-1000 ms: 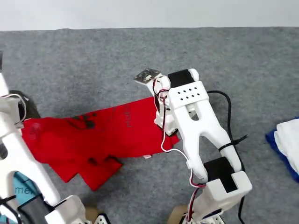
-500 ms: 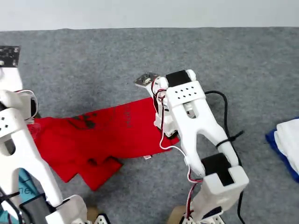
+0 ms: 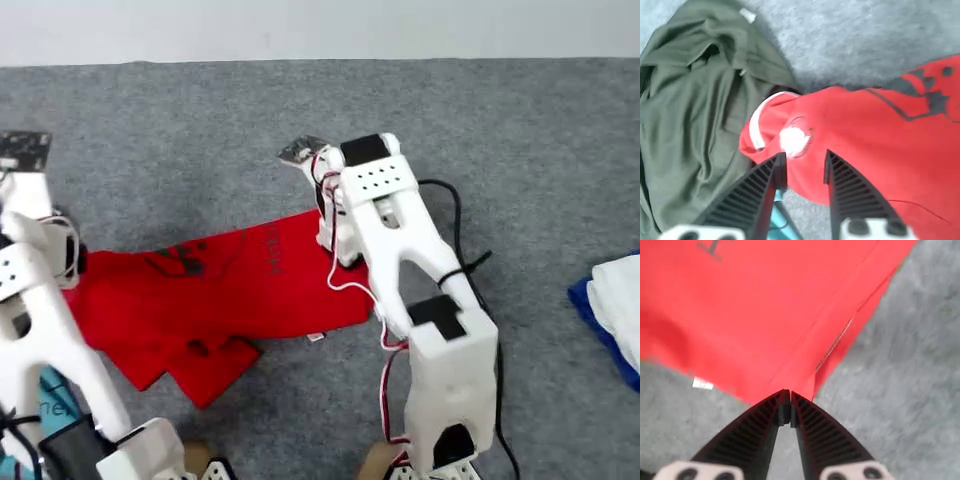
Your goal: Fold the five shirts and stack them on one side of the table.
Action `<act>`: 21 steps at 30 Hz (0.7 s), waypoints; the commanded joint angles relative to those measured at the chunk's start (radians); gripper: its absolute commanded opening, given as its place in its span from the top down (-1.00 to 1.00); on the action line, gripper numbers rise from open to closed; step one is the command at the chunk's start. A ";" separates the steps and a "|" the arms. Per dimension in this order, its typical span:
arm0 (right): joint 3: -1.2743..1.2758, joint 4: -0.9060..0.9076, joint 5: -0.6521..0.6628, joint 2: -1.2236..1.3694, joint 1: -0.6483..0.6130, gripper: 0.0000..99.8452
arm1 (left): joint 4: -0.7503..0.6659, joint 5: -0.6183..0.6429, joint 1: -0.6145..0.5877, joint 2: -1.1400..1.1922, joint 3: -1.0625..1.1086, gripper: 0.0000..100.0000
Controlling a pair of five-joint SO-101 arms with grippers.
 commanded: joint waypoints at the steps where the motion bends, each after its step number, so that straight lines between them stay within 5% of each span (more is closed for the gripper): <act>1: -0.150 0.001 -0.008 0.048 0.012 0.83 | -0.069 -0.011 -0.041 -0.041 0.024 0.73; 21: -0.729 -0.114 -0.005 0.515 0.050 0.73 | -0.183 0.044 -0.107 -0.044 0.030 0.73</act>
